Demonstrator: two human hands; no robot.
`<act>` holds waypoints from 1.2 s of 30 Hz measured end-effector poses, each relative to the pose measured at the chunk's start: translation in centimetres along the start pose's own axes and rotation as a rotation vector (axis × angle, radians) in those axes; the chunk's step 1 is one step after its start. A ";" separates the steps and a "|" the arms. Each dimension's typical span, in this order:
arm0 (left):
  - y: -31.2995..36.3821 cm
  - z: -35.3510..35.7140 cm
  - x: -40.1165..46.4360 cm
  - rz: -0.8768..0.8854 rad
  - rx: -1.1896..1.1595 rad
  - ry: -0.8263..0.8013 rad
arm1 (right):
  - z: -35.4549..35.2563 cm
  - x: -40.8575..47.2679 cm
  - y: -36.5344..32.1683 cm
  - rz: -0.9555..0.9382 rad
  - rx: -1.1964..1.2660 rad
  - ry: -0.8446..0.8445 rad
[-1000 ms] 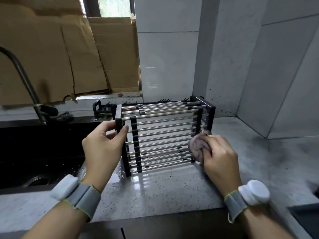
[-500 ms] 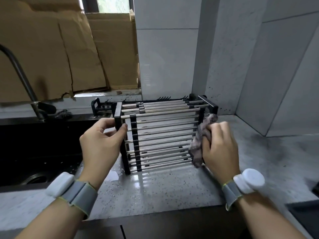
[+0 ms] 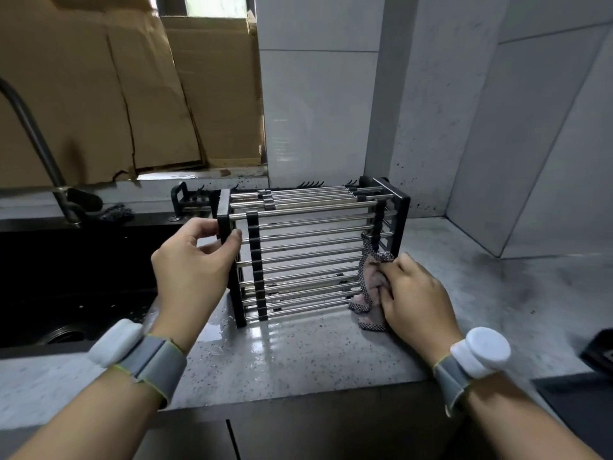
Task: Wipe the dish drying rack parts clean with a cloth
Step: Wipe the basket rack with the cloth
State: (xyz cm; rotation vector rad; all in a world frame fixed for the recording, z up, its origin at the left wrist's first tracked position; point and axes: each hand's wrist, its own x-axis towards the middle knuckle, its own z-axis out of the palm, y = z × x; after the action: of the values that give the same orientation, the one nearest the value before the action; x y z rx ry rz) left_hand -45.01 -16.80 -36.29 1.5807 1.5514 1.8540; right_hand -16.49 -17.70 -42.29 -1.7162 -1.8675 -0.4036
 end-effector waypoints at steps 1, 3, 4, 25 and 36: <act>0.0 0.0 0.0 0.000 0.000 0.004 | -0.1 -0.2 -0.1 -0.001 -0.020 -0.013; -0.1 0.1 -0.1 0.010 0.016 0.012 | 0.4 -0.9 -0.2 -0.008 -0.084 -0.075; 0.0 0.1 -0.2 0.011 0.019 0.011 | 0.7 -1.5 -0.3 -0.037 -0.137 -0.141; -0.1 0.1 -0.2 0.002 0.060 -0.007 | -2.3 -0.6 -2.3 0.068 0.240 0.066; 0.0 -0.2 0.1 -0.015 0.004 -0.030 | -0.1 1.2 -8.7 0.437 0.668 0.587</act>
State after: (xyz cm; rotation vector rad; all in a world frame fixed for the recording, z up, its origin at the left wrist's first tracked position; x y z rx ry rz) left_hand -45.25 -16.86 -36.18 1.5871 1.5505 1.8128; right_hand -25.05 -17.97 -40.13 -1.2943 -1.0052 -0.0680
